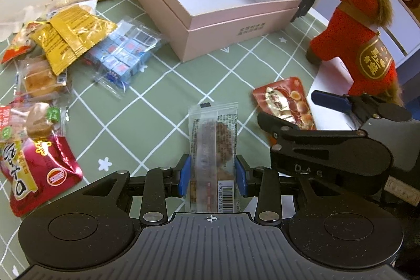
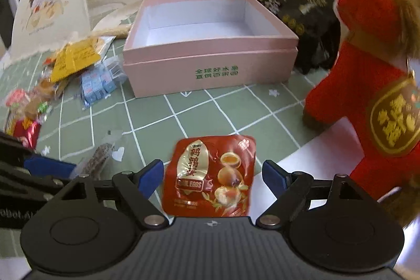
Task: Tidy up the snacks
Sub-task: 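Lift both held packets and carry them toward the open pink box, then open the left gripper over the pink box while the right drops the quail-egg packet in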
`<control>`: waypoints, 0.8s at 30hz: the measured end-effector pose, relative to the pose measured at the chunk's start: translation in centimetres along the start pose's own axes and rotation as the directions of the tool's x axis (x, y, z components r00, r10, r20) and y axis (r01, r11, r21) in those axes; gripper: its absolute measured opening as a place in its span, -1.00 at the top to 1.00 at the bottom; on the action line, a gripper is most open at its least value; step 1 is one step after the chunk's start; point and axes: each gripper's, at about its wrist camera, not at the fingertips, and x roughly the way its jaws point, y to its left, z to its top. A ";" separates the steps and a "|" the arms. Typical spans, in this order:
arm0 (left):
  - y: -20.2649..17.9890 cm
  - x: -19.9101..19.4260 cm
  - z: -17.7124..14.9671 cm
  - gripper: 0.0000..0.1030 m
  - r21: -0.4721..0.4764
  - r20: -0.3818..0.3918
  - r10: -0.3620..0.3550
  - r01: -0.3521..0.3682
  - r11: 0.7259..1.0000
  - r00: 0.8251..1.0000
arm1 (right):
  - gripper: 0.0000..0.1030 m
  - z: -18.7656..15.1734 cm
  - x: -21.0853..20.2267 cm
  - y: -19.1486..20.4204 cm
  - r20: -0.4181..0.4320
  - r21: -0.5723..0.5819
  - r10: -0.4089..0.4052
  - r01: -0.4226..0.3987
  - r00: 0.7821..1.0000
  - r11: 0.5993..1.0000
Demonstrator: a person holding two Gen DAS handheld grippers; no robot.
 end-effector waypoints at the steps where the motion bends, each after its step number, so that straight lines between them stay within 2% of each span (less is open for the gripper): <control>1: 0.0 0.0 0.0 0.21 -0.002 0.001 0.000 0.000 1.000 1.000 | -0.61 0.0 -0.1 0.1 0.004 -0.003 0.002 -0.002 1.000 1.000; 10: -0.1 0.0 -0.4 0.22 -0.016 -0.005 0.002 -0.003 1.000 1.000 | -0.61 -0.2 0.7 -0.9 -0.020 0.080 0.010 -0.008 1.000 0.997; 14: -0.2 0.0 -0.5 0.21 -0.016 -0.004 0.001 -0.001 1.000 1.000 | -0.61 -0.2 1.2 -1.1 -0.023 0.072 0.022 -0.020 0.999 0.997; 16: -0.3 -0.1 -0.4 0.22 -0.014 -0.001 0.000 0.000 1.000 1.000 | -0.55 -0.1 1.3 -0.8 -0.018 0.038 0.029 -0.028 0.999 0.999; 17: -0.3 -0.1 -0.5 0.22 -0.013 0.001 0.001 0.000 1.000 1.000 | -0.45 0.1 1.2 -0.8 -0.019 0.032 0.038 -0.037 0.999 0.999; 21: -0.4 -1.1 -0.1 0.22 -0.014 0.026 -0.011 0.012 1.000 1.000 | -0.44 0.4 0.2 -1.3 -0.007 0.045 0.046 -0.046 0.999 0.998; 24: -1.0 -2.6 1.6 0.22 0.011 0.074 -0.034 0.034 0.999 0.997 | -0.44 0.7 -1.2 -2.3 0.021 0.075 0.070 -0.071 0.997 0.995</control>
